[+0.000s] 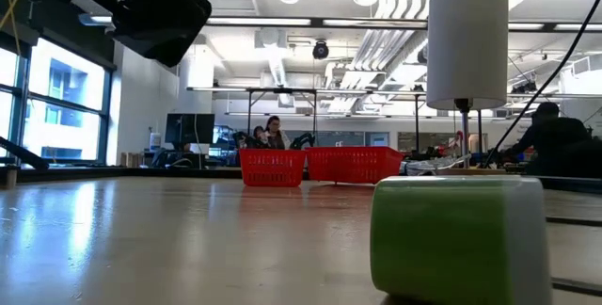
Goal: Pick & Place Office items
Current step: Put the green charger adapter into the right red bin
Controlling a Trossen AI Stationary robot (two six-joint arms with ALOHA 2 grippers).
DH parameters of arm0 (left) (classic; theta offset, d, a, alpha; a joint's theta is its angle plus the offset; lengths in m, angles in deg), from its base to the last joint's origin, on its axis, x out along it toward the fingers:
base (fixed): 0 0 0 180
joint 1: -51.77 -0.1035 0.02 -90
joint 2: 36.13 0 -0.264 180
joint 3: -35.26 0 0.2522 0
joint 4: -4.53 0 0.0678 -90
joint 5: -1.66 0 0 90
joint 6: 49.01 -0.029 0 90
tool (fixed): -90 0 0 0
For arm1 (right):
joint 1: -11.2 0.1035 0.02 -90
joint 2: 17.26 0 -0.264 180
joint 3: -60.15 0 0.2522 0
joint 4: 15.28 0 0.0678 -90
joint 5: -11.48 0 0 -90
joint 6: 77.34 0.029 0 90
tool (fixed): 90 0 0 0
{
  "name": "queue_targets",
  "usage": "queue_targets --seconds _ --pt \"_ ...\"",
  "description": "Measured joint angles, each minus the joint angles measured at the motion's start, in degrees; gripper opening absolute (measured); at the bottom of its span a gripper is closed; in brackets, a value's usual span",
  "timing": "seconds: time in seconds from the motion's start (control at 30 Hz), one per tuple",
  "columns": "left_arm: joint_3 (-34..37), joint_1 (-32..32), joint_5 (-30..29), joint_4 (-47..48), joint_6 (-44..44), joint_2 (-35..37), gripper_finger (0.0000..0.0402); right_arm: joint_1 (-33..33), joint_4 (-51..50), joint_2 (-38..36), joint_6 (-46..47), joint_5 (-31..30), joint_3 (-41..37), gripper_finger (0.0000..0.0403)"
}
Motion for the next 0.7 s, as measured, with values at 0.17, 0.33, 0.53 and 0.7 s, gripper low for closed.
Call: queue_targets --seconds 0.17,0.33,0.53,0.7 --pt "0.0 -0.21 0.0 0.0 0.0 0.0 0.0331 2.15 -3.68 0.02 -2.54 -2.1 1.24 0.0334" --pt "0.0 -1.07 0.02 0.0 1.3 0.0 0.0331 2.96 -13.85 1.17 0.92 -1.95 6.55 0.0358" --pt "0.0 -2.01 0.01 0.16 2.84 0.0 0.0331 1.88 -22.65 7.56 8.84 -2.1 14.11 0.0361" --pt "0.0 -1.8 0.04 0.24 2.8 0.0 0.0331 -1.49 -27.17 12.77 26.32 -1.91 18.97 0.0358"
